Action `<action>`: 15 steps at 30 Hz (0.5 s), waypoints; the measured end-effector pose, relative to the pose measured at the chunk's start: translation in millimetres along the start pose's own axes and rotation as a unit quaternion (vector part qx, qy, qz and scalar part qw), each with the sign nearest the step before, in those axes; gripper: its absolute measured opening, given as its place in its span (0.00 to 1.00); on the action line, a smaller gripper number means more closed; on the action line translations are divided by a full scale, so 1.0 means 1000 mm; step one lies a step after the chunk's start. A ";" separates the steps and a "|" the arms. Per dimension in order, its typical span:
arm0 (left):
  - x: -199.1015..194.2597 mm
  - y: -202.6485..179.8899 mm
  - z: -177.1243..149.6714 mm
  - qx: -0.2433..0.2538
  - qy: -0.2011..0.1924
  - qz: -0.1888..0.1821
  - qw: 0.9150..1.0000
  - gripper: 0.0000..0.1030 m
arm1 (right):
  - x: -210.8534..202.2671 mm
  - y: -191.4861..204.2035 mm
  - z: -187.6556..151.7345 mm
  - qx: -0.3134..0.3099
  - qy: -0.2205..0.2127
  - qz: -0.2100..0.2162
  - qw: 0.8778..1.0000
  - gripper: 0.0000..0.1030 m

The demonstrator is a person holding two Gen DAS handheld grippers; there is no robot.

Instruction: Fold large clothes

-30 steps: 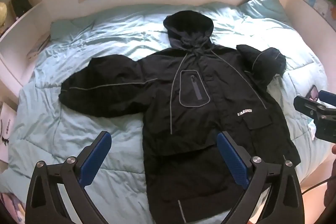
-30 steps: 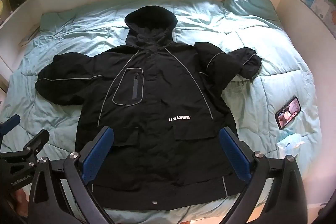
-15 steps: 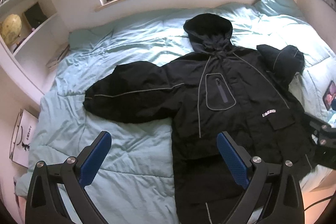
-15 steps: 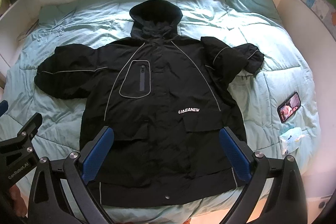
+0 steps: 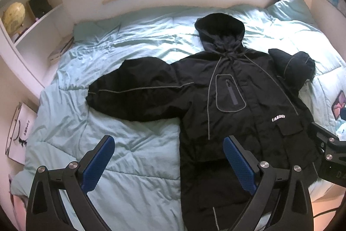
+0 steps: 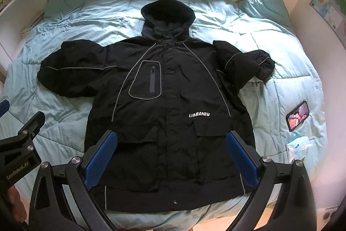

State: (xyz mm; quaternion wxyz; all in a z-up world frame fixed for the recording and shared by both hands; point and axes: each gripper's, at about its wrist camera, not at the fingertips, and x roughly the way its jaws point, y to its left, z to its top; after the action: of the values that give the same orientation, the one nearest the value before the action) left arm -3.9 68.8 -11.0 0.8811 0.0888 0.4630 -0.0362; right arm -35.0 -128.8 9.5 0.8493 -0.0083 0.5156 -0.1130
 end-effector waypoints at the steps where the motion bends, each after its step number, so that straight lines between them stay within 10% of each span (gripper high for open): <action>1: 0.001 0.000 0.000 0.000 0.003 -0.002 1.000 0.97 | 0.001 0.000 -0.002 0.001 0.003 0.000 1.000 0.98; 15: 0.007 0.003 -0.004 0.005 0.011 -0.013 1.000 0.97 | 0.007 0.005 -0.010 0.013 0.014 0.014 1.000 0.98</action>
State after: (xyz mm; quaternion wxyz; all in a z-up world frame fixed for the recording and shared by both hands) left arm -2.4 72.9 -18.7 0.8750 0.0878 0.4736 -0.0485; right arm -39.7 -124.3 -2.4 0.8433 0.0110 0.5264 -0.1079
